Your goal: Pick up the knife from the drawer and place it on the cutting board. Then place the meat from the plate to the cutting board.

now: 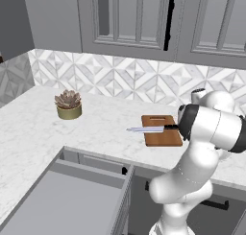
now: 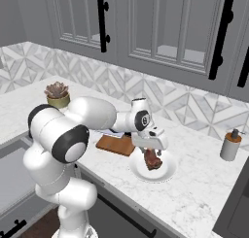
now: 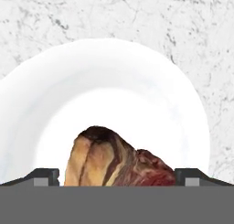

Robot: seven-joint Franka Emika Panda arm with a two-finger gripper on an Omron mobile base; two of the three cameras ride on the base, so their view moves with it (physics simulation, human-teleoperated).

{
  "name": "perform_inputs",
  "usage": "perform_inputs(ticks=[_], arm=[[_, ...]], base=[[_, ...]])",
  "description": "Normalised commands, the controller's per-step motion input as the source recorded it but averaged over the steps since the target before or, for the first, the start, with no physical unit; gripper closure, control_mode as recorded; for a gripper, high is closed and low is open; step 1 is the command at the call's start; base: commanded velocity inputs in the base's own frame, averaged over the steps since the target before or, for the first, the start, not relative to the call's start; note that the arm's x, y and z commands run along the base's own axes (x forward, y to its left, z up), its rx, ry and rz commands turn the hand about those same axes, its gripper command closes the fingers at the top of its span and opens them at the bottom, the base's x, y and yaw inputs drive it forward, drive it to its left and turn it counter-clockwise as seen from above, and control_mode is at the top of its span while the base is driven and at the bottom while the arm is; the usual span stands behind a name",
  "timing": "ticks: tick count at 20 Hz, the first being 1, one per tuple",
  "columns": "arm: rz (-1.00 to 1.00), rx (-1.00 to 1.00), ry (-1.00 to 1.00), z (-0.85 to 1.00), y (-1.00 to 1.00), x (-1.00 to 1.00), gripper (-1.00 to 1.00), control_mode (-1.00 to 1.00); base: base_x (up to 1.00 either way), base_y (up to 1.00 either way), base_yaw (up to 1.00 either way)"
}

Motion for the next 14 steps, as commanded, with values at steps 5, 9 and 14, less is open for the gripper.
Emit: perform_inputs(ticks=[5,9,14], arm=[[0.0,0.0,0.05,-0.16,0.0,0.0,-1.0,-1.0],[0.0,0.0,0.01,-0.21,0.0,0.0,1.0,-1.0],[0.0,0.0,0.0,-0.03,0.0,-0.07,1.0,-1.0]], base=[[0.0,0.0,0.0],[0.0,0.0,0.0],[0.0,0.0,0.0]])
